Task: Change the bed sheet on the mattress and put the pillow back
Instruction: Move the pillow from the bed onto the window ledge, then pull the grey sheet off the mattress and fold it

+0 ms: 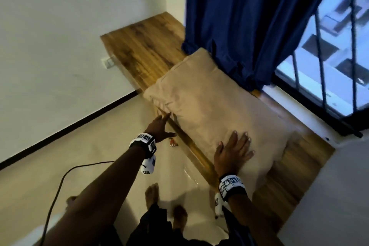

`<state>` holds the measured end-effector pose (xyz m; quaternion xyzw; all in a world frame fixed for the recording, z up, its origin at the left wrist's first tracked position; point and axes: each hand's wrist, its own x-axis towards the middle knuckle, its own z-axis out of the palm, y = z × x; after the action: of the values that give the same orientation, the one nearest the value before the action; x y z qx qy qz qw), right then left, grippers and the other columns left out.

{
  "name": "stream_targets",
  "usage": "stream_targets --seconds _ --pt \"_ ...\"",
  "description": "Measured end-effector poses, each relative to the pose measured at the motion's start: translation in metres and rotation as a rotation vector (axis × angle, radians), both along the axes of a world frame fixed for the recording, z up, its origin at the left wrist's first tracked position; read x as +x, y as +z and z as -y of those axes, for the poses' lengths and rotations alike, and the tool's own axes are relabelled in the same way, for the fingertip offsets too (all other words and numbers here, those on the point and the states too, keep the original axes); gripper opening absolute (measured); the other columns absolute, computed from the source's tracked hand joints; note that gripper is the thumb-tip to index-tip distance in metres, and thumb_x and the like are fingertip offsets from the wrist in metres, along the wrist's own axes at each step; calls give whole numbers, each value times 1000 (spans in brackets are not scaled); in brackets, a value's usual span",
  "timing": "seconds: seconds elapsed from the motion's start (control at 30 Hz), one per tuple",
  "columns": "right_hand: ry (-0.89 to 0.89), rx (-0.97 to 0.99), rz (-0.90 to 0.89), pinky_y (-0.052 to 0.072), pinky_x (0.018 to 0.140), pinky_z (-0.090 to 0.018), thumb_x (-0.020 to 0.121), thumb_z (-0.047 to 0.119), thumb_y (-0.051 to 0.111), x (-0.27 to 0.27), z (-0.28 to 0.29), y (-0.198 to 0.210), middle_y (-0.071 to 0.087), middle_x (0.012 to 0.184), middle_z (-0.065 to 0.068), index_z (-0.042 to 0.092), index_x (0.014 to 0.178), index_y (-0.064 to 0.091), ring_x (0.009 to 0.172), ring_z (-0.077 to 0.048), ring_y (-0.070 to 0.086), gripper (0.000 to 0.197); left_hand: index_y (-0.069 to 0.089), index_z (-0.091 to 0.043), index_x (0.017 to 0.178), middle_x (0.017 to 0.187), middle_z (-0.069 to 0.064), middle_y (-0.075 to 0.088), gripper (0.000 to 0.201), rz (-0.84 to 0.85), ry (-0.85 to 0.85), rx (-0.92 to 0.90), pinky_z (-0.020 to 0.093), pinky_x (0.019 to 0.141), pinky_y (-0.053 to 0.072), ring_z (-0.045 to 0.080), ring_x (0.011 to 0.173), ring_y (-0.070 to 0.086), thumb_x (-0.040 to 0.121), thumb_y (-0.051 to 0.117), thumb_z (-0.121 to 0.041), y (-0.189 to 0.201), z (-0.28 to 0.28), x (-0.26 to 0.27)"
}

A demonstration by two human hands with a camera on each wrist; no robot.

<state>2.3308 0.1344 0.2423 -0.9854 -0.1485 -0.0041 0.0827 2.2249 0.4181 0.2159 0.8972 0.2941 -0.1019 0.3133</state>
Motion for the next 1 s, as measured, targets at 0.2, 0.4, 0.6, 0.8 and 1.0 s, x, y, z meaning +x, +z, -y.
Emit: stream_targets --seconds 0.2,0.4,0.6,0.8,1.0 --pt "568 -93 -13 28 106 -56 73 29 66 -77 -38 0 42 147 -19 14 129 53 135 -40 38 59 29 -13 157 157 13 40 89 -93 360 -8 40 114 37 30 142 40 89 69 -54 -24 34 -151" --pt "1019 -50 -148 47 87 -47 68 12 72 -173 -92 -32 64 104 -17 9 100 65 101 -39 59 33 51 -13 141 138 13 57 64 -145 831 14 36 101 45 31 124 57 90 70 -46 -21 88 -343" --pt "1373 -80 -253 52 70 -40 73 9 72 -288 -87 -42 66 83 -9 12 81 65 84 -36 62 11 60 -19 130 124 6 68 52 -163 1191 14 34 91 48 27 117 61 89 70 -49 -21 205 -496" --pt "1619 -95 -326 49 65 -39 82 11 65 -406 -3 -50 65 80 -10 13 78 62 84 -35 62 5 62 -23 125 123 1 68 45 -202 1422 -72 33 93 48 22 119 60 92 65 -52 -41 383 -596" --pt "1802 -147 -418 44 63 -37 89 15 60 -501 111 -54 67 84 -12 13 78 62 84 -35 64 11 66 -24 119 115 -1 71 40 -169 1667 -112 33 91 50 20 113 62 92 65 -53 -46 553 -664"
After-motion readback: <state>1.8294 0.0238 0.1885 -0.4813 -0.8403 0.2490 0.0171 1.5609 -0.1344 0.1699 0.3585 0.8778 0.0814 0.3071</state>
